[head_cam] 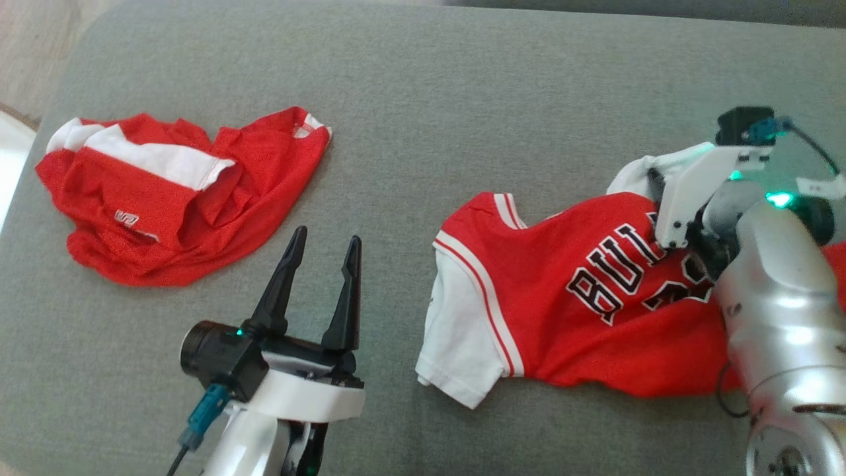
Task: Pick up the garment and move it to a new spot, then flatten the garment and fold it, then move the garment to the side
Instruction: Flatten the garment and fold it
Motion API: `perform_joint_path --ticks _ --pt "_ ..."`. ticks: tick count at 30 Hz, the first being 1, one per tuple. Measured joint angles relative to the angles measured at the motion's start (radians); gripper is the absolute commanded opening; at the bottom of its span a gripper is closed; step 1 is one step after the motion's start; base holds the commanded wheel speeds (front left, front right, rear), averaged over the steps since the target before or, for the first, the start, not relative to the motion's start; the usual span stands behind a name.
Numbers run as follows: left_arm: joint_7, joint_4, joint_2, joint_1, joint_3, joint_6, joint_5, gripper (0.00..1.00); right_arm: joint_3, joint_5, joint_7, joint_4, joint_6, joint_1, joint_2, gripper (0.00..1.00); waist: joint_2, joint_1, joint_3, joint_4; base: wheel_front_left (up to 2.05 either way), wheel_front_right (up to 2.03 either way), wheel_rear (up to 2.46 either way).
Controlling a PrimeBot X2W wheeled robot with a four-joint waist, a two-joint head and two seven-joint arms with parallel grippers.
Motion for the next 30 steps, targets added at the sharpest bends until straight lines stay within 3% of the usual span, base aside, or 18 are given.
perform_joint_path --ticks 1,8,16,23,24,25,30 --pt "0.000 0.000 0.000 -0.004 -0.002 0.000 0.000 1.00 0.000 -0.010 0.007 0.011 0.000 -0.014 -0.005 0.00 0.0000 0.0000 0.004 0.006 0.00 0.00 0.00" --pt "0.000 0.000 0.000 -0.021 -0.012 0.001 -0.003 1.00 -0.001 0.001 -0.083 0.049 0.000 -0.072 -0.007 0.00 0.0000 0.0000 0.023 0.025 0.00 0.00 0.00" --pt "0.000 -0.001 0.000 -0.034 -0.034 0.009 -0.027 1.00 0.045 0.027 -0.333 0.025 0.000 -0.302 -0.012 0.00 0.0000 0.0000 0.028 0.055 0.00 0.00 0.00" --pt "0.000 -0.003 0.000 -0.042 -0.044 0.017 -0.037 1.00 0.045 -0.050 -0.511 0.040 0.000 -0.440 -0.072 0.00 0.0000 0.0000 0.043 0.099 0.00 0.00 0.00" --pt "0.000 -0.004 0.000 -0.041 -0.044 0.017 -0.037 1.00 0.044 -0.066 -0.517 0.055 0.000 -0.453 -0.077 0.38 0.0000 0.0000 0.047 0.103 0.00 0.00 0.00" --pt "0.000 -0.006 0.000 -0.041 -0.044 0.017 -0.037 1.00 0.045 -0.081 -0.516 0.079 0.000 -0.465 -0.077 1.00 0.0000 0.0000 0.051 0.106 0.00 0.00 0.00" --pt "0.000 -0.012 0.000 -0.041 -0.037 0.027 -0.037 1.00 0.080 -0.126 -0.490 0.178 0.000 -0.478 -0.065 1.00 0.0000 0.0000 0.059 0.092 0.00 0.00 0.00"
